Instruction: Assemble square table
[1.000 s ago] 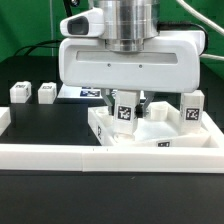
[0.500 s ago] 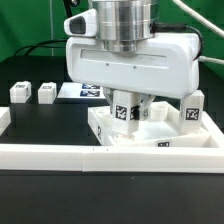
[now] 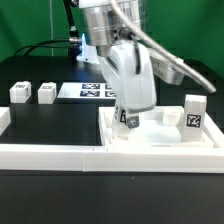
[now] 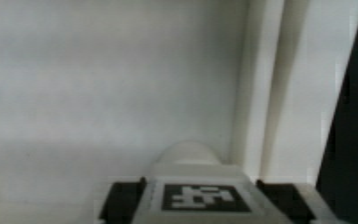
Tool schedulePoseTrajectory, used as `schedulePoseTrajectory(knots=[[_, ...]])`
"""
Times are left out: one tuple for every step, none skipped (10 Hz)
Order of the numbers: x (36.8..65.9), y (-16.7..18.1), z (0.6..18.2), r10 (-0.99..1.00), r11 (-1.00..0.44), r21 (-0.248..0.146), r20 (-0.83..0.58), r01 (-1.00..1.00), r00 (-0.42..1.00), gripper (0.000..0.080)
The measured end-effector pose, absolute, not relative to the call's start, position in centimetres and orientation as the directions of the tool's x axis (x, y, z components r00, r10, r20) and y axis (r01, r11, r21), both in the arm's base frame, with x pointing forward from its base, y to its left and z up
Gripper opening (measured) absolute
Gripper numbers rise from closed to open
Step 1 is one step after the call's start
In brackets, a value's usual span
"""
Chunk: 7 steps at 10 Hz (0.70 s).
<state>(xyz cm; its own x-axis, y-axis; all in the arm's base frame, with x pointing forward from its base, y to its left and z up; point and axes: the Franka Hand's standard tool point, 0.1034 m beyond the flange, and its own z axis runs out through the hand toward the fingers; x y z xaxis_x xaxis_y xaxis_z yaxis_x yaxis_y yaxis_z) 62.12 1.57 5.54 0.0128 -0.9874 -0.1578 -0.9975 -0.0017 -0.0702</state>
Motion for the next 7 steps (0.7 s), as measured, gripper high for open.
schedulePoseTrajectory(knots=[[62.2,1.6,5.6,-0.986,0.038,-0.068,-0.163,-0.997,-0.026,0.0293],[62.3,1.6,5.6,-0.985,0.059,-0.066,-0.168,-0.996,-0.047,0.0293],[62.2,1.7,5.6,-0.986,0.033,-0.070,-0.166,-0.997,-0.021,0.0298],[62.2,1.7,5.6,-0.986,-0.012,-0.077,-0.163,-0.997,0.024,0.0298],[61.8,1.9,5.8,-0.981,-0.100,-0.087,-0.157,-0.991,0.113,0.0493],[61.6,1.9,6.5,-0.946,-0.280,-0.108,-0.136,-0.954,0.293,0.0493],[61.7,2.0,6.8,-0.910,-0.384,-0.126,-0.117,-0.915,0.398,0.0628]])
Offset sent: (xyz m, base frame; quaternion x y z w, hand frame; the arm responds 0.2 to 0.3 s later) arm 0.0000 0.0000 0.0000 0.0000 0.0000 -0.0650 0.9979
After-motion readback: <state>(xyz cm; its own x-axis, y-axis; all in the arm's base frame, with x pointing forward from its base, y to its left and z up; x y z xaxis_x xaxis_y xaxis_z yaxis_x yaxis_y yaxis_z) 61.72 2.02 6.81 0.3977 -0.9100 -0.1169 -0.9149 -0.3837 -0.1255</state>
